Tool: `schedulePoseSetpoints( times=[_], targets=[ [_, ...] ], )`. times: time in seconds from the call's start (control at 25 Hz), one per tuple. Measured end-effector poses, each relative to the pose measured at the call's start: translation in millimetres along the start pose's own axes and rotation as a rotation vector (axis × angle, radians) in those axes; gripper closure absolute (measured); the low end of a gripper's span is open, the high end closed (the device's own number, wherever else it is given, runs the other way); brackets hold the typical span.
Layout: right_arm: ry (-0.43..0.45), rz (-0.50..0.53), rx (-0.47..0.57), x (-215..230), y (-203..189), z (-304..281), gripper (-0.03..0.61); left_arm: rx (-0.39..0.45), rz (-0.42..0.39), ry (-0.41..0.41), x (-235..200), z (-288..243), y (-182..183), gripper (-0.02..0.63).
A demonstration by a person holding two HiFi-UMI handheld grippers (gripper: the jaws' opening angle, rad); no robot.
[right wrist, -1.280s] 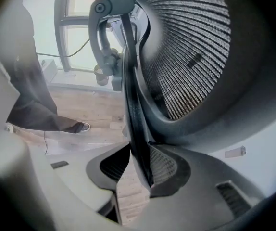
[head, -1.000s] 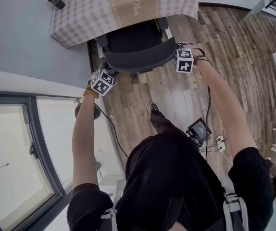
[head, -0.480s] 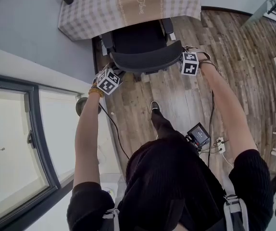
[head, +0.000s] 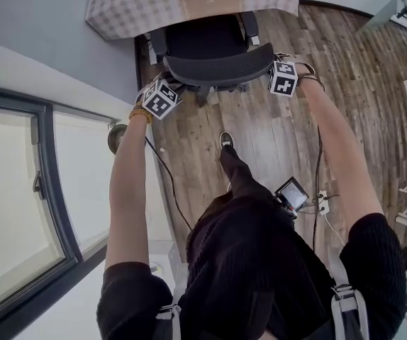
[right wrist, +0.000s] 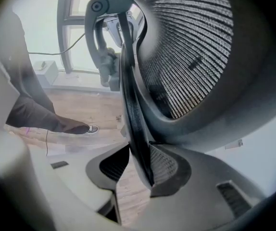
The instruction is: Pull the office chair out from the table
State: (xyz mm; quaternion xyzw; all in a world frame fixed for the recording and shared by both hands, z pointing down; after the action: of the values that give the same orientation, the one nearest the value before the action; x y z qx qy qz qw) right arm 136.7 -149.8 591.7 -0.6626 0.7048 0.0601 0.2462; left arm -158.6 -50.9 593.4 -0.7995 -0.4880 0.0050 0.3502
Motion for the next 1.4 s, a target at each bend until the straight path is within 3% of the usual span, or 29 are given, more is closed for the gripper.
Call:
schedulePoseSetpoints(
  times=[0.28, 1.04, 1.4],
  targets=[
    [-0.009, -0.013, -0.016, -15.5, 4.9, 5.3, 0.449, 0.005, -0.003, -0.035, 5.0, 7.9, -9.4, 0.463],
    [-0.022, -0.023, -0.008, -12.5, 4.9, -0.1, 0.446, 0.012, -0.024, 0.012, 0.3, 6.5, -7.3, 0.46],
    [-0.029, -0.021, -0.008, -26.0, -2.1, 9.2, 0.446, -0.012, -0.014, -0.005, 19.2, 9.9, -3.3, 0.46]
  ],
)
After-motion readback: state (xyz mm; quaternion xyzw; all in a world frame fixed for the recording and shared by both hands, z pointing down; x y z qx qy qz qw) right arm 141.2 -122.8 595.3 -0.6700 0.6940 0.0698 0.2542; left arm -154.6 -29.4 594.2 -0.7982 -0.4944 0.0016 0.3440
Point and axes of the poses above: the fingertips, and each gripper's own axes: z backward along the fingers, x to its right, y out of its top, the point moved 6 cm from there along z, backward along the fingers, and after that the axes turned 8 degrees about -z, right-handed, at the moved point
